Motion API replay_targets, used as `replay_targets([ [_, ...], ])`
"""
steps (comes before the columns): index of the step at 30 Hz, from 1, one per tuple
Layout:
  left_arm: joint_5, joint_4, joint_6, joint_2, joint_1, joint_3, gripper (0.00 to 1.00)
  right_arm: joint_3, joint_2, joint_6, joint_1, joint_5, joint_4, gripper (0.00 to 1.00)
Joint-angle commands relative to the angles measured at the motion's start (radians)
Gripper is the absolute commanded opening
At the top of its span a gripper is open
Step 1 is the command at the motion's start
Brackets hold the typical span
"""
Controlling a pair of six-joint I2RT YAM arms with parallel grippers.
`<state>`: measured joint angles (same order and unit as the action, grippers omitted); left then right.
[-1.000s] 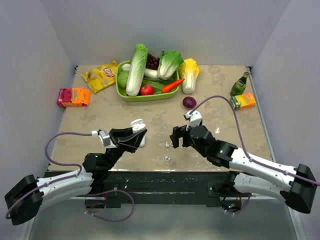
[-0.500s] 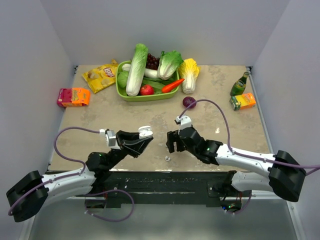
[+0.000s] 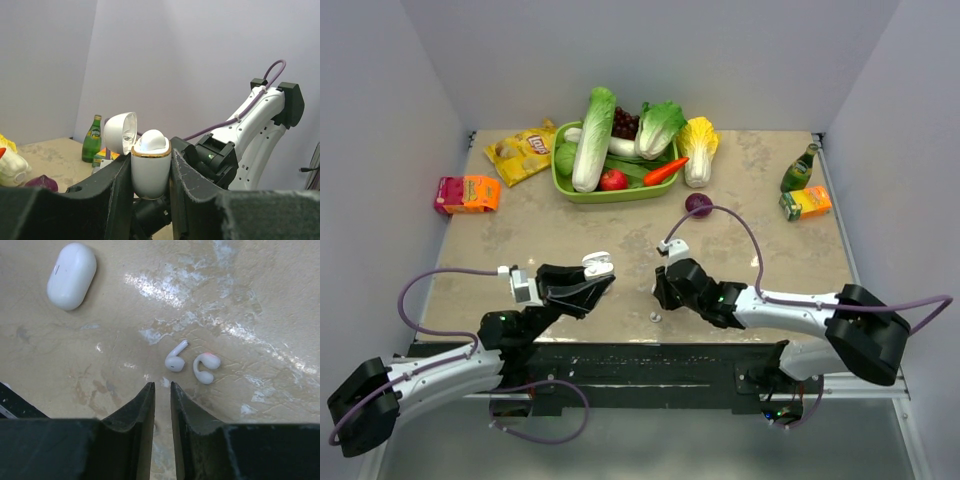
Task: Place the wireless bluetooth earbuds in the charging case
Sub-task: Pick up the earbud from the center of the board.
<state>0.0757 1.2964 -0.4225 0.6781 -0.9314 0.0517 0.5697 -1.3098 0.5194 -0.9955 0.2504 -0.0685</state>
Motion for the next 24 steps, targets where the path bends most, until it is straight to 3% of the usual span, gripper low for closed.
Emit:
replay_targets([
  [1,0.009,0.222,0.025,0.003,0.002,-0.138,0.00,0.010,-0.043,0.022,-0.009,-0.042,-0.068,0.26],
  [24,0.018,0.184,0.018,0.028,0.002,-0.131,0.00,0.045,-0.223,0.024,0.008,0.017,-0.126,0.22],
])
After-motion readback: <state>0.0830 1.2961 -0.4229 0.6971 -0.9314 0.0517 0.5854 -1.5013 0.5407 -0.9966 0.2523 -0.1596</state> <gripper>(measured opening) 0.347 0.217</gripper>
